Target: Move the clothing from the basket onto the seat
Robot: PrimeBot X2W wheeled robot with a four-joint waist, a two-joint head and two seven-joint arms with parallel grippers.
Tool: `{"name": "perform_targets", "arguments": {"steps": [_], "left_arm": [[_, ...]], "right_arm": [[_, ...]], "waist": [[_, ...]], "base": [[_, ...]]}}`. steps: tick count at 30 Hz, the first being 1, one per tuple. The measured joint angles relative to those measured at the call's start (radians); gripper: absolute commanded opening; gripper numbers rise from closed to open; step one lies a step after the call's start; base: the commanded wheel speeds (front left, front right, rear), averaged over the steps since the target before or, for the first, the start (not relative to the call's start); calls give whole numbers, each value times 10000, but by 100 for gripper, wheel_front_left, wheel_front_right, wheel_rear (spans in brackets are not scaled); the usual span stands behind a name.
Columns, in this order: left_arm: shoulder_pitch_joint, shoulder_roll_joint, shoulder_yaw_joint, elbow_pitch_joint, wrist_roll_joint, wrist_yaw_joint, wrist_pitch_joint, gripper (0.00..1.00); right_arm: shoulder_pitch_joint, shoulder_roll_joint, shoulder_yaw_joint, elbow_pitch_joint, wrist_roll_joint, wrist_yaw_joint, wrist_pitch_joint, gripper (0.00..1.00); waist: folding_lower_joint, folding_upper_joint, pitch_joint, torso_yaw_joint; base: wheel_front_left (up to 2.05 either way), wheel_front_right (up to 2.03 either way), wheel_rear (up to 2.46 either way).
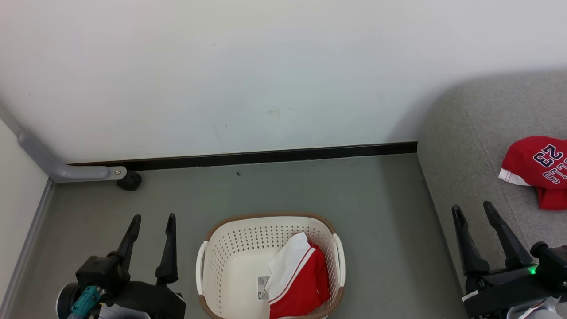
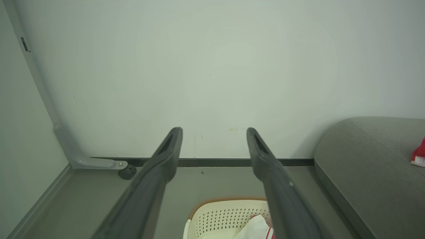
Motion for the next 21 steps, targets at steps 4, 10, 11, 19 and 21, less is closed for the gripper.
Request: {"name": "perform_targets", "arguments": {"steps": [4, 10, 11, 19, 21], "left_arm": [[4, -31, 81, -13, 25, -4, 0, 100], [7, -36, 215, -79, 90, -111, -2, 100], [7, -35, 224, -96, 115, -169, -2, 100], [7, -10, 297, -330, 288, -347, -2, 100], [5, 42, 357, -408, 403, -355, -2, 100]], "right_arm": [[0, 36, -21, -4, -36, 15, 0, 100], [-34, 148, -27, -19, -96, 90, 0, 100], [-39, 157, -27, -35, -123, 90, 0, 100], [-278, 232, -15, -247, -190, 178, 0, 100], [-322, 272, -10, -301, -290, 180, 0, 100]], "waist": [[0, 0, 21, -6], [0, 0, 148, -73], [0, 1, 174, -90], [1, 2, 502, -269], [0, 1, 629, -318]], "base": [[0, 0, 0], [0, 0, 0], [0, 0, 0], [0, 0, 0], [0, 0, 0]]}}
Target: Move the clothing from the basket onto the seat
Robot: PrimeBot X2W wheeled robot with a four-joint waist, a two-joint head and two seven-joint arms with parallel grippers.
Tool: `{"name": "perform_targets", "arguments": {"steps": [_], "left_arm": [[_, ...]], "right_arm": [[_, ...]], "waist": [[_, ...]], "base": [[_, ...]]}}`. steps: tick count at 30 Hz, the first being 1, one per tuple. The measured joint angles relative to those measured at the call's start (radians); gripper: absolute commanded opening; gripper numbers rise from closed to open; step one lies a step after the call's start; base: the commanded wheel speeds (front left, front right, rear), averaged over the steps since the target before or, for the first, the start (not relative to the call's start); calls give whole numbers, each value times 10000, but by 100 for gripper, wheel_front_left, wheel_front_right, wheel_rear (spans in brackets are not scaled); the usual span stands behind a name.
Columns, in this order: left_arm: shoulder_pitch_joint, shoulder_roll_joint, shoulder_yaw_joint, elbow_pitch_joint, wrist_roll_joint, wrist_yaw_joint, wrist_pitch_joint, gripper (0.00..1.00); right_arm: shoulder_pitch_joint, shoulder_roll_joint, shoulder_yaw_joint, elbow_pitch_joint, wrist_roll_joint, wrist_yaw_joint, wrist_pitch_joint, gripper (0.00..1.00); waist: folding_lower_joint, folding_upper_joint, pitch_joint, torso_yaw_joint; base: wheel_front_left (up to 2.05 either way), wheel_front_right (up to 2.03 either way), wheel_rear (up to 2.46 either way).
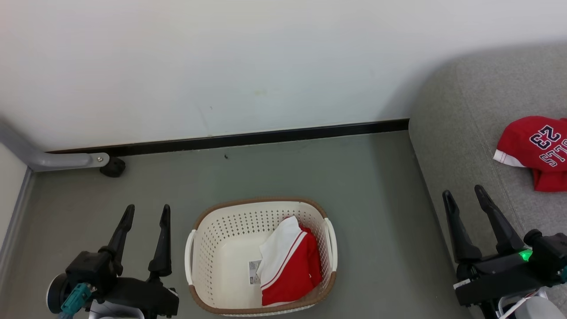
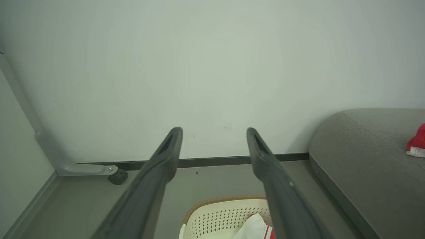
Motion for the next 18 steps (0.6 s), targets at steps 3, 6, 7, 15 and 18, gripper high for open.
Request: {"name": "perform_targets", "arguments": {"steps": [3, 6, 7, 15, 18], "left_arm": [[-11, 63, 59, -48, 29, -94, 0, 100], [-33, 69, 79, -130, 79, -173, 0, 100], [-46, 71, 98, -159, 81, -174, 0, 100], [-500, 226, 178, -349, 228, -357, 0, 100], [-731, 288, 176, -408, 303, -430, 0, 100]], "right_arm": [[-128, 36, -10, -63, -104, 6, 0, 100], [-157, 84, -29, -155, -142, 6, 0, 100], [-188, 105, -31, -194, -148, 8, 0, 100], [-742, 301, -50, -401, -332, 8, -2, 100], [-811, 326, -132, -514, -403, 8, -2, 100]], "waist": [[1, 0, 215, -78], [0, 1, 453, -154], [1, 0, 540, -180], [1, 0, 1281, -406], [1, 1, 1595, -499]], "base": [[0, 0, 0], [0, 0, 0], [0, 0, 0], [0, 0, 0], [0, 0, 0]]}}
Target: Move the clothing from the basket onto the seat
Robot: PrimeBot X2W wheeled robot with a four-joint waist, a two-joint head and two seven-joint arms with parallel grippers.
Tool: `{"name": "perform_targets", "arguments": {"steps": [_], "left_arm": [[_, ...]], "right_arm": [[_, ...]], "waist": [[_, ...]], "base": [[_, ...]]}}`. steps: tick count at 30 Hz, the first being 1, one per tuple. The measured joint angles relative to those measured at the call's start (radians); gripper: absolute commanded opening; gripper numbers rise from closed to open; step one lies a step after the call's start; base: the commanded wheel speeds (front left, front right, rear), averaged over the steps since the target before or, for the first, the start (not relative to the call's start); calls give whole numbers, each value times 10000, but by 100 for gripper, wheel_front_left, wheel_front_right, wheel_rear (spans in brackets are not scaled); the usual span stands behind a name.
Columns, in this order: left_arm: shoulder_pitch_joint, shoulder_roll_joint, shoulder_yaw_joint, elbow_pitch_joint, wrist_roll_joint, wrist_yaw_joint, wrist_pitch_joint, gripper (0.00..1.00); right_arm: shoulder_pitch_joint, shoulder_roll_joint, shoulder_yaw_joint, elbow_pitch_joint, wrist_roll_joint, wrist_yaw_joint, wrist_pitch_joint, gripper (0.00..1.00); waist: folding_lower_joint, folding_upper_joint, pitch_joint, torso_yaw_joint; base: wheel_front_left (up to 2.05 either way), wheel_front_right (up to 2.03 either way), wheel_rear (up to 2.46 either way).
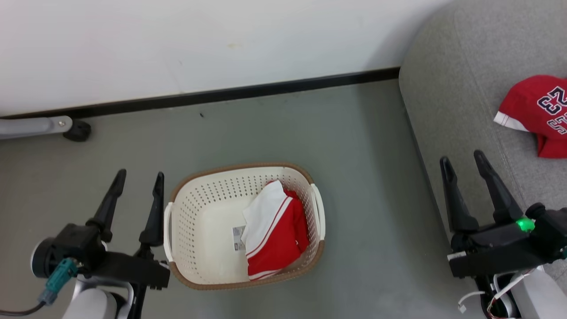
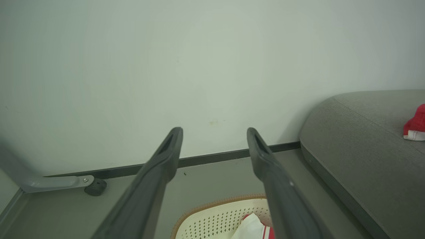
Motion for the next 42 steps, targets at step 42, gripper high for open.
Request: {"name": "perform_targets", "arguments": {"steps": [42], "left_arm": [[-3533, 543, -1129, 2341, 579, -1066, 913, 100]], "right_arm": [[-2674, 1174, 71, -805, -794, -13, -71, 100]], "waist": [[-1, -1, 4974, -1553]], "base": [[0, 0, 0]]}}
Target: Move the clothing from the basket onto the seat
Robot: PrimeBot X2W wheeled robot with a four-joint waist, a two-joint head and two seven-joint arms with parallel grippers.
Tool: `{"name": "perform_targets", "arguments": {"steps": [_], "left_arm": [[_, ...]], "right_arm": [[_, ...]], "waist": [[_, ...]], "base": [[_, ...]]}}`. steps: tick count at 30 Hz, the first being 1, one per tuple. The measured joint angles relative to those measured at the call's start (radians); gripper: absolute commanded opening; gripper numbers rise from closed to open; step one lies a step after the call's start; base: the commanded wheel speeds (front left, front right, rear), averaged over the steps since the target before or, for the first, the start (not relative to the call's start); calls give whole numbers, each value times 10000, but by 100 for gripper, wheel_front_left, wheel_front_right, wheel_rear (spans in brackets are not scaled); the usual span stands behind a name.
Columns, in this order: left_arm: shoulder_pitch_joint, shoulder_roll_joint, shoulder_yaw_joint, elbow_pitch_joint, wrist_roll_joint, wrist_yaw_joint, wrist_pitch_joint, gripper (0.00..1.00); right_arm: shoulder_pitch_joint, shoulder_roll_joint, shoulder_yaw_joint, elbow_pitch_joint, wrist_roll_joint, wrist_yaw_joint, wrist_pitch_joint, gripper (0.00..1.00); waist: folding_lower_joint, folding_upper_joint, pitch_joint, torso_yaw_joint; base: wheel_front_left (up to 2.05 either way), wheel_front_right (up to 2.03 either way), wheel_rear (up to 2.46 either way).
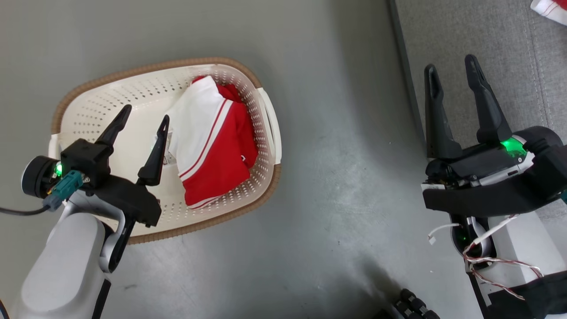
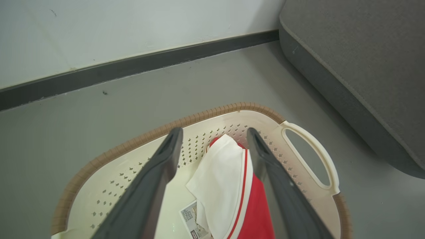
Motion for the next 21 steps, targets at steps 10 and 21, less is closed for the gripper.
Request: {"name": "perform_targets", "arguments": {"steps": [10, 21], "left_arm": [[-635, 79, -387, 995, 82, -86, 612, 100], [-1274, 36, -642, 2010, -119, -163, 1221, 100]], "right_arm": [[-471, 107, -75, -171, -12, -13, 0, 100], [-800, 182, 44, -681, -13, -86, 0, 100]], "waist": [[0, -1, 738, -347], [-1, -1, 1421, -818]], "base": [[0, 0, 0], [0, 0, 0]]}}
